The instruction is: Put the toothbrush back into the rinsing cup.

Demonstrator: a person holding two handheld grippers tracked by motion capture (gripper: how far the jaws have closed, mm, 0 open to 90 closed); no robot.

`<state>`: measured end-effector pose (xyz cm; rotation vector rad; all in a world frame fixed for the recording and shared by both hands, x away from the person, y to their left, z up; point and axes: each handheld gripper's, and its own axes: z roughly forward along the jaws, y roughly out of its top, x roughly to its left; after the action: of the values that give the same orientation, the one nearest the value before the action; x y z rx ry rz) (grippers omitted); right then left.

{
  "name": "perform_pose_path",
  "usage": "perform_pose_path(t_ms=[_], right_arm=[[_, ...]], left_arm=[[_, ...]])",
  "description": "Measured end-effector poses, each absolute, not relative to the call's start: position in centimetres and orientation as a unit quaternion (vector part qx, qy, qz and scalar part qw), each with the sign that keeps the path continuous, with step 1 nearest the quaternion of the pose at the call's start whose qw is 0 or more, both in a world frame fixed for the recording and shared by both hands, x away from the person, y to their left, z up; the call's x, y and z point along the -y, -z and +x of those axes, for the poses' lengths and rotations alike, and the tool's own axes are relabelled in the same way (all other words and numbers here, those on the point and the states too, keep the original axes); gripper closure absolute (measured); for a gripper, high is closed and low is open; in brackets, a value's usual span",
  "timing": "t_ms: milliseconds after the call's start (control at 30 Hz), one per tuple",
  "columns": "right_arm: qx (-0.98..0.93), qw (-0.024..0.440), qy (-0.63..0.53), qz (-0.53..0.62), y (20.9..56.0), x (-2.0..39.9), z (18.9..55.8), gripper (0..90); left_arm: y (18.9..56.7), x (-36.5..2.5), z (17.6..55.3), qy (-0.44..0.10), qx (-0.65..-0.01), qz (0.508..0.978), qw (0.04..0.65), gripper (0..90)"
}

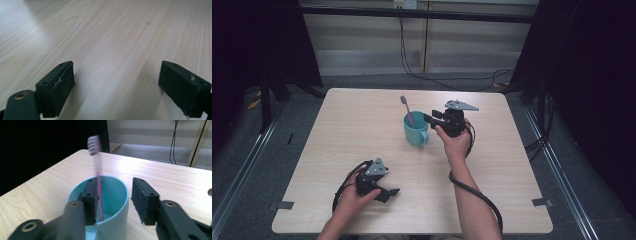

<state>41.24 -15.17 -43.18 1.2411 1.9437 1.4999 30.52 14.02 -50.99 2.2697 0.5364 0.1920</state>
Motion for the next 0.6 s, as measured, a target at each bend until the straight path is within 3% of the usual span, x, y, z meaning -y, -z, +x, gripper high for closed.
perform_pose_path(t_ms=[233, 600], right_arm=[[-0.699, 0.194, -0.533, 0.436, 42.8, 15.5, 40.7, 42.9], [-0.714, 0.176, -0.523, 0.432, 42.8, 16.2, 39.9, 33.8]], left_arm=[[51.0, -14.0, 30.5, -0.074, -0.211, 0.893, 0.391, 12.9], [51.0, -14.0, 30.5, -0.074, -0.21, 0.894, 0.39, 12.9]])
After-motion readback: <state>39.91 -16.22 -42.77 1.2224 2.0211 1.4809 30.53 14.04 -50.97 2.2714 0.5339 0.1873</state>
